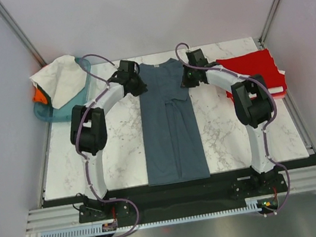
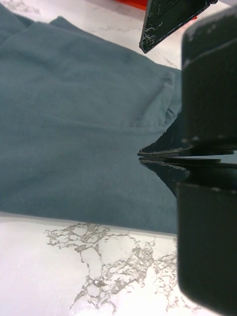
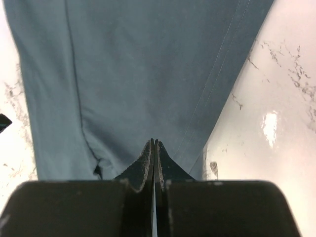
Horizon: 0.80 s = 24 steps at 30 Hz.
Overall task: Fold and stack the t-shirts
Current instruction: Fold the tshirt
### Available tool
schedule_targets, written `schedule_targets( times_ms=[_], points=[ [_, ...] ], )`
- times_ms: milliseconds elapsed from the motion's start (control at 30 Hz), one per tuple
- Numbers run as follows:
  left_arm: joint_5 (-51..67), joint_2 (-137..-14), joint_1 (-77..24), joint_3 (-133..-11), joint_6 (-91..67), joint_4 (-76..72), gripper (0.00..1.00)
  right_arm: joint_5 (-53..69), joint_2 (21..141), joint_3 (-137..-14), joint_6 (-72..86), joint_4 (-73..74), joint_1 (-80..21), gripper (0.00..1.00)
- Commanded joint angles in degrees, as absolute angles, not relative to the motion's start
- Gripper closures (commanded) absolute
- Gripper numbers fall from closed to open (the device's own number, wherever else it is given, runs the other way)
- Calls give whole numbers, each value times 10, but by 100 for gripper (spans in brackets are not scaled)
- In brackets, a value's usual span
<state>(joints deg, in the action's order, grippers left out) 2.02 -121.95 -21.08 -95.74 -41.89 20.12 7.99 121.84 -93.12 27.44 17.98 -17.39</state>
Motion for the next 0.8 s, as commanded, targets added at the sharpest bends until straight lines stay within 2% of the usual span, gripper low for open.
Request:
schedule_targets(
  times_ms=[0,533,767],
  points=[
    [34,-1258,-205,-1012,-403,237,98,70,1248,-969,283,178,-174,100],
    [91,-1444,-159,-1193,-410,294,98,53,1357,-1059,297,189,-162,100],
    [118,-1502,-149,-1289,-429,296,98,71,1432,-1165,300,213,-149,100]
  ],
)
